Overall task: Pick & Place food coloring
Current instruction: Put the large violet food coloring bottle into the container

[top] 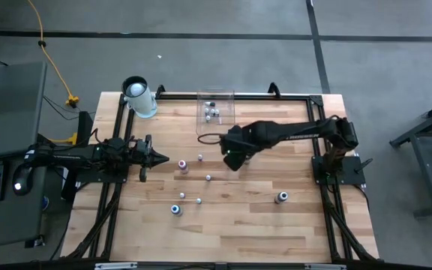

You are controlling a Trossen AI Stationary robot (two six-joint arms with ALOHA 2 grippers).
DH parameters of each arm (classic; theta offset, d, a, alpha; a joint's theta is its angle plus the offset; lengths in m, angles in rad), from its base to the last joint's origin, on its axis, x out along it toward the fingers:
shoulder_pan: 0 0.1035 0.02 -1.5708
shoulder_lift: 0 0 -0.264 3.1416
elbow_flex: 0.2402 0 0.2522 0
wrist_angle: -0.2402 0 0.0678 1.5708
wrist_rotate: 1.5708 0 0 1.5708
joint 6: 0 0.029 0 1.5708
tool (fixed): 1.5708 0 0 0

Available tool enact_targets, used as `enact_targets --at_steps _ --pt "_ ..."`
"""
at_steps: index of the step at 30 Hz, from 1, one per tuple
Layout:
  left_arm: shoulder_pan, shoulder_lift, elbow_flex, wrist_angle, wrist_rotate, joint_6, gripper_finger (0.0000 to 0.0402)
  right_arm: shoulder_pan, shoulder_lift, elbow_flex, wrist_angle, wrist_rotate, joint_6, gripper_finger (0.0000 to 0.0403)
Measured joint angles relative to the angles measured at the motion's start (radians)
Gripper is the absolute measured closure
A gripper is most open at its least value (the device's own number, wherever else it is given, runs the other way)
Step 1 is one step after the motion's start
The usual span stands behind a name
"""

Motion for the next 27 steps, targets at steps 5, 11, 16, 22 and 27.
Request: enact_targets --at_steps 5,11,16,22,27 --pt "0.0 0.0 0.0 0.0 0.0 0.0 0.0401 -0.061 0.0 -0.007 -0.038 -0.111 -0.028 0.0212" --pt "0.0 0.0 0.0 0.0 0.0 0.0 0.0401 -0.096 0.001 -0.04 -0.03 -0.137 -0.098 0.0211" --pt "0.0 0.0 0.0 0.0 0.0 0.0 0.0401 -0.102 0.001 -0.049 -0.048 -0.154 -0.157 0.0183" --pt "0.0 0.0 0.0 0.0 0.0 0.0 0.0401 -0.107 0.005 -0.048 -0.034 -0.176 -0.141 0.0141" --pt "0.0 0.0 0.0 0.0 0.0 0.0 0.0401 -0.124 0.057 -0.048 -0.06 -0.247 -0.122 0.0135"
